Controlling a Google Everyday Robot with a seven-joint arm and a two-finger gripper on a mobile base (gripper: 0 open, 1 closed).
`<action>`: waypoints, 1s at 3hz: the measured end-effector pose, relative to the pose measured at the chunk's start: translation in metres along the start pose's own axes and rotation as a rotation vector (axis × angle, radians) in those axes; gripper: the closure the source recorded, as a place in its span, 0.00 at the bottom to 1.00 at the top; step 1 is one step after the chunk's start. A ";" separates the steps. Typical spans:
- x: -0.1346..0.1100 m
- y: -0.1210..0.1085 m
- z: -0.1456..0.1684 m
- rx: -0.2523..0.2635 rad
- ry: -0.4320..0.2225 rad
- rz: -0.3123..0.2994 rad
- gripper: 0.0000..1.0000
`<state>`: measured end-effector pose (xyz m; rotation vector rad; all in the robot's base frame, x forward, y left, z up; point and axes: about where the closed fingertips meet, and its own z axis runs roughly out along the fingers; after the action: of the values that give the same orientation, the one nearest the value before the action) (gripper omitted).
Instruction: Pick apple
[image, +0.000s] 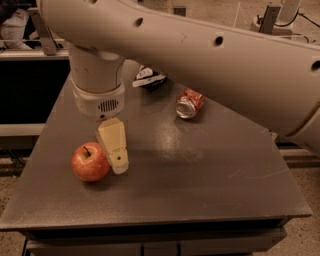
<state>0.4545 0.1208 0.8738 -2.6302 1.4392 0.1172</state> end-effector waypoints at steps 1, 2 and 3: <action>-0.016 0.018 0.010 -0.027 -0.001 -0.037 0.00; -0.028 0.030 0.017 -0.034 -0.015 -0.049 0.00; -0.029 0.029 0.018 -0.032 -0.015 -0.050 0.18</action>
Offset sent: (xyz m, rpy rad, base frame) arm -0.0607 0.0135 -0.0236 0.0014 0.0484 0.0701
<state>0.4142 0.1318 0.8574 -2.6823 1.3762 0.1557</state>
